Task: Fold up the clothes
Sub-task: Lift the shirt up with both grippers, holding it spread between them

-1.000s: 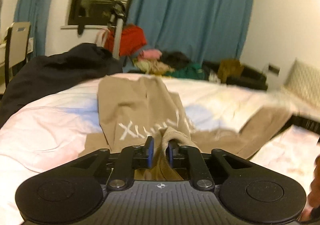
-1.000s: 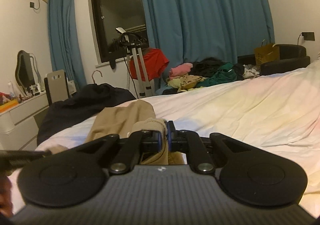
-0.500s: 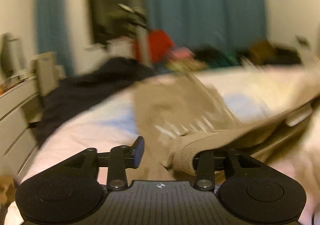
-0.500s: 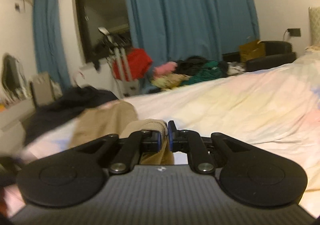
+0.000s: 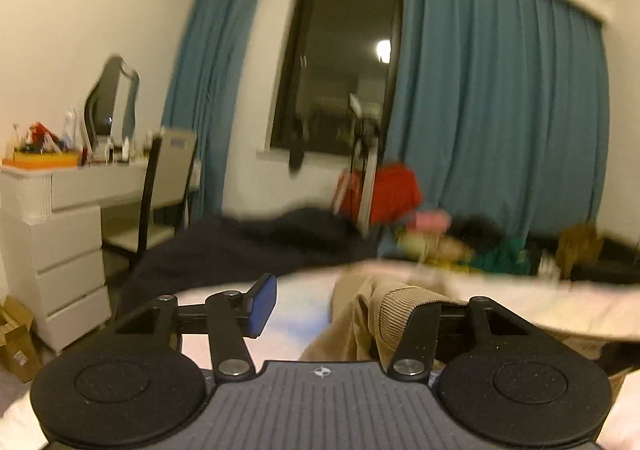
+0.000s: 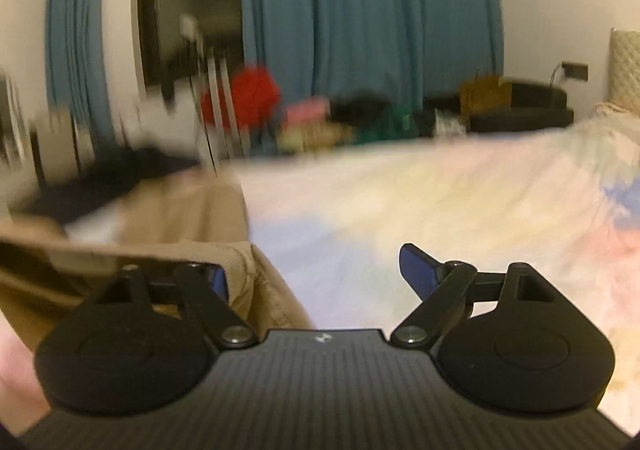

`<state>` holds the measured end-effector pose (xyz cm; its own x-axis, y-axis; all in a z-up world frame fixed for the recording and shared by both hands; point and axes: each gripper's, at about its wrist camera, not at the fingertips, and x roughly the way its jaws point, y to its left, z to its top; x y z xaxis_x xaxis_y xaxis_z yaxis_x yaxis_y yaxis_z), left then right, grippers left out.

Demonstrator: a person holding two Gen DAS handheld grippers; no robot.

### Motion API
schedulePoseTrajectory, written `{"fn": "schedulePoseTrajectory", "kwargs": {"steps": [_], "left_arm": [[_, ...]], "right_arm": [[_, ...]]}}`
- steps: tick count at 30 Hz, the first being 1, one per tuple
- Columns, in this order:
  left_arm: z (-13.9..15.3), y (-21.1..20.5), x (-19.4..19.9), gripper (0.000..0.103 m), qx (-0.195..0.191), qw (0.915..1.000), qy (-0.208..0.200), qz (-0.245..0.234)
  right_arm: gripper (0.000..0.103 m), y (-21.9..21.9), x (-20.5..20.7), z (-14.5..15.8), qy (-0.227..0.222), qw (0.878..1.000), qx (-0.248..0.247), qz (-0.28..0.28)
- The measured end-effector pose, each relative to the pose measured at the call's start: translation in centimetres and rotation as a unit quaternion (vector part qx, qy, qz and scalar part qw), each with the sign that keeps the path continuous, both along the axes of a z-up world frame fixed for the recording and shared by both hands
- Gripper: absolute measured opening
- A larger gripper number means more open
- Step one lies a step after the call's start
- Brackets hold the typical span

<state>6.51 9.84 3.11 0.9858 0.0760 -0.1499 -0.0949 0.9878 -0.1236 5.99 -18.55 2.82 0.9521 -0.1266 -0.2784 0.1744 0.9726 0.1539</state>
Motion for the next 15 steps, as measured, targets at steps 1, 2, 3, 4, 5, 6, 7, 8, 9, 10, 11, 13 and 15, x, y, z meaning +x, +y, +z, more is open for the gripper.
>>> {"fn": "schedulePoseTrajectory", "kwargs": {"steps": [1, 2, 3, 4, 5, 6, 7, 8, 9, 10, 11, 13, 15], "left_arm": [[1.7, -0.1, -0.4, 0.057, -0.007, 0.9998, -0.016, -0.002], [3.6, -0.3, -0.6, 0.057, -0.011, 0.9995, -0.031, -0.005], [5.8, -0.5, -0.7, 0.057, -0.005, 0.9989, -0.046, -0.009], [8.0, -0.7, -0.8, 0.057, 0.001, 0.9980, -0.061, -0.012], [10.2, -1.0, -1.0, 0.058, 0.007, 0.9969, -0.077, -0.016], [12.4, -1.2, -1.1, 0.058, 0.014, 0.9956, -0.091, -0.019], [14.8, -1.3, -1.1, 0.059, 0.024, 0.9945, -0.100, -0.022], [17.2, -1.5, -1.3, 0.059, 0.033, 0.9930, -0.110, -0.027], [19.6, -1.6, -1.5, 0.060, 0.042, 0.9914, -0.120, -0.031], [22.2, -1.6, -2.0, 0.061, 0.047, 0.9899, -0.129, -0.037], [24.6, -1.7, -2.4, 0.062, 0.051, 0.9883, -0.137, -0.043], [29.4, -1.8, -3.6, 0.062, 0.056, 0.9854, -0.152, -0.051], [33.6, -1.9, -5.3, 0.065, 0.062, 0.9815, -0.172, -0.058]], "right_arm": [[0.083, -0.2, -0.4, 2.3, -0.021, 1.000, -0.001, -0.001], [0.083, -0.3, -0.7, 4.8, -0.040, 0.999, -0.010, -0.002], [0.083, -0.1, -1.0, 7.5, -0.060, 0.998, -0.027, -0.003], [0.083, 0.1, -1.5, 10.3, -0.082, 0.995, -0.048, -0.005], [0.083, 0.3, -1.9, 13.1, -0.103, 0.992, -0.066, -0.006], [0.083, 0.3, -2.3, 15.6, -0.118, 0.990, -0.075, -0.006], [0.083, 0.2, -2.7, 18.2, -0.132, 0.988, -0.079, -0.005], [0.083, 0.2, -3.3, 20.8, -0.147, 0.986, -0.081, -0.003], [0.083, 0.1, -4.1, 23.4, -0.163, 0.983, -0.082, -0.004], [0.083, 0.0, -5.0, 25.8, -0.182, 0.979, -0.089, -0.008], [0.083, 0.0, -6.0, 28.1, -0.199, 0.975, -0.100, -0.012], [0.083, 0.1, -8.0, 31.7, -0.226, 0.967, -0.115, -0.015], [0.083, -0.2, -10.0, 35.2, -0.247, 0.962, -0.117, -0.015]]}}
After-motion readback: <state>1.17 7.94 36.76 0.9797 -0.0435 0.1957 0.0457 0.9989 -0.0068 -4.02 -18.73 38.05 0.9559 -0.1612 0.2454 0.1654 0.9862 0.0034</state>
